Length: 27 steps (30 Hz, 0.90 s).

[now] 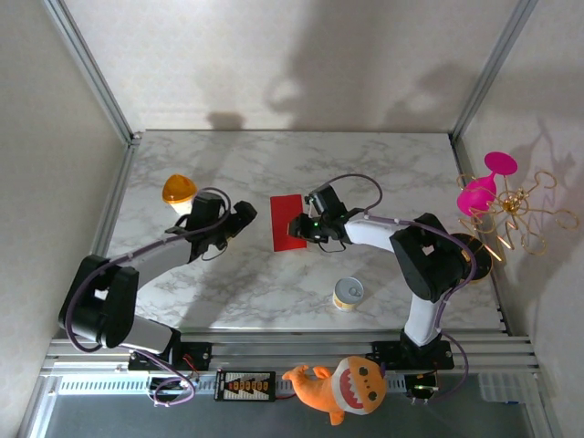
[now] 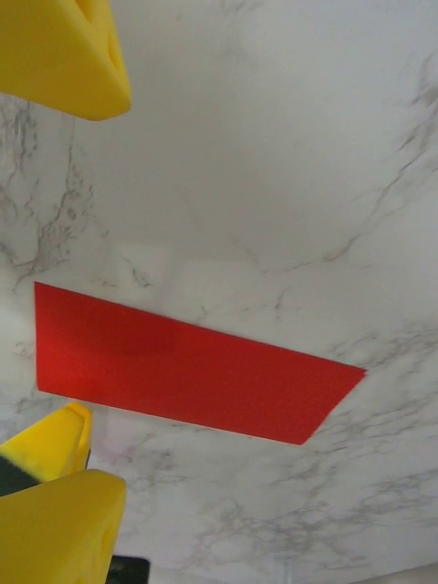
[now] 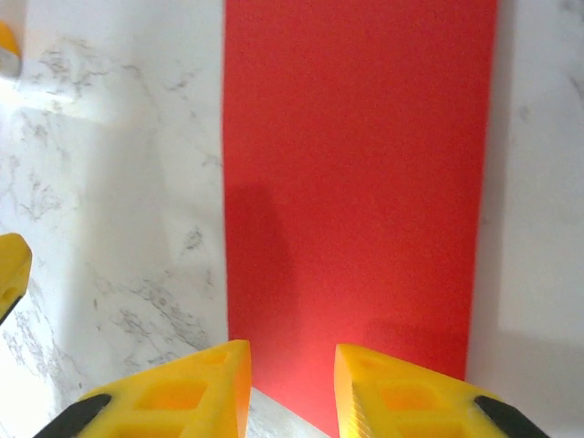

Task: Fold a paper plane with a square sheet of paper (pick it up from the middle)
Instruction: Third fold the triangle at the center of the table.

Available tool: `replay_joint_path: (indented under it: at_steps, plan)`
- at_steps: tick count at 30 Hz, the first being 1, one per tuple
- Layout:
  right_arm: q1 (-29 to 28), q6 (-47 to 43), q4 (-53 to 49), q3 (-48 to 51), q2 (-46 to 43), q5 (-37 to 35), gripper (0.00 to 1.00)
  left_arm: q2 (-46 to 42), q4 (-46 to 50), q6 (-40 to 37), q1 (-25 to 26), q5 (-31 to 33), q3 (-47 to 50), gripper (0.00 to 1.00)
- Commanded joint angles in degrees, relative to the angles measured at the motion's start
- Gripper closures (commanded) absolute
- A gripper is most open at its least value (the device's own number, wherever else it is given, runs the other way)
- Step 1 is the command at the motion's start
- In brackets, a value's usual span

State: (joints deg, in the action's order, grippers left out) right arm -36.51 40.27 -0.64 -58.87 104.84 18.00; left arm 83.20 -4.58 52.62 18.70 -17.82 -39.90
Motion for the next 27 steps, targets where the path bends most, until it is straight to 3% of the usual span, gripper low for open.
replay_joint_path:
  at_steps: [1,7,20,27]
  plan:
    - [0.03,3.76,1.34,0.82,0.54,-0.27,0.69,1.70,-3.33,2.47,1.46,-3.44,0.54,0.04]
    - [0.16,4.29,1.70,1.66,2.62,1.73,0.69,5.08,-3.77,4.06,4.00,-5.71,-0.68,0.14]
    - [0.87,4.11,1.17,4.08,4.60,1.54,0.70,11.31,-5.22,6.03,7.75,-9.50,-2.70,0.49]
    - [1.09,4.20,1.39,4.29,4.94,1.87,0.70,13.95,-4.89,5.73,8.59,-10.60,-3.68,0.60]
